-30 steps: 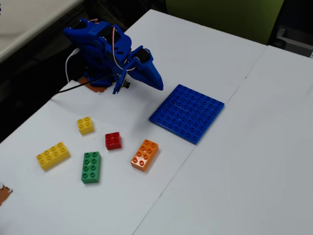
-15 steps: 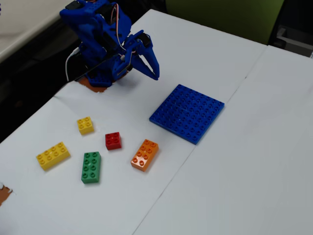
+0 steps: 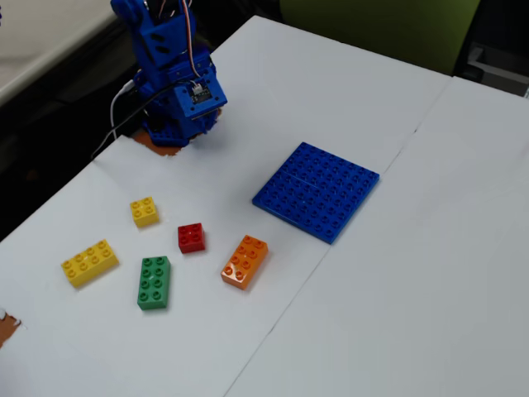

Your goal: Pick up the 2x2 yellow block and go up the 8x8 blue block.

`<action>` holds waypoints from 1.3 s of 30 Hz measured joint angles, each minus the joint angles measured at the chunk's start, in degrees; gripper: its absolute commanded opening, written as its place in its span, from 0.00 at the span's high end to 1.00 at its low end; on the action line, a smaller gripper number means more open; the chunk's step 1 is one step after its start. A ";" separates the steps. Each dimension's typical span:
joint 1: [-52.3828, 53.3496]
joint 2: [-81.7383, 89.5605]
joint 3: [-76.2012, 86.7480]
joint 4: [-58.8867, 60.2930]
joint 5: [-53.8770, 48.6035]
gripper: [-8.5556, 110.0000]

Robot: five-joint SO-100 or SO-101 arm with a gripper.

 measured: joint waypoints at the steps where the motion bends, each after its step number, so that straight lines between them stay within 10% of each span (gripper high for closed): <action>1: 2.72 -1.49 -1.67 1.41 -2.20 0.91; 27: 33.84 -29.53 -19.16 0.26 -45.97 0.90; 39: 37.62 -36.30 -13.01 -11.25 -45.44 0.85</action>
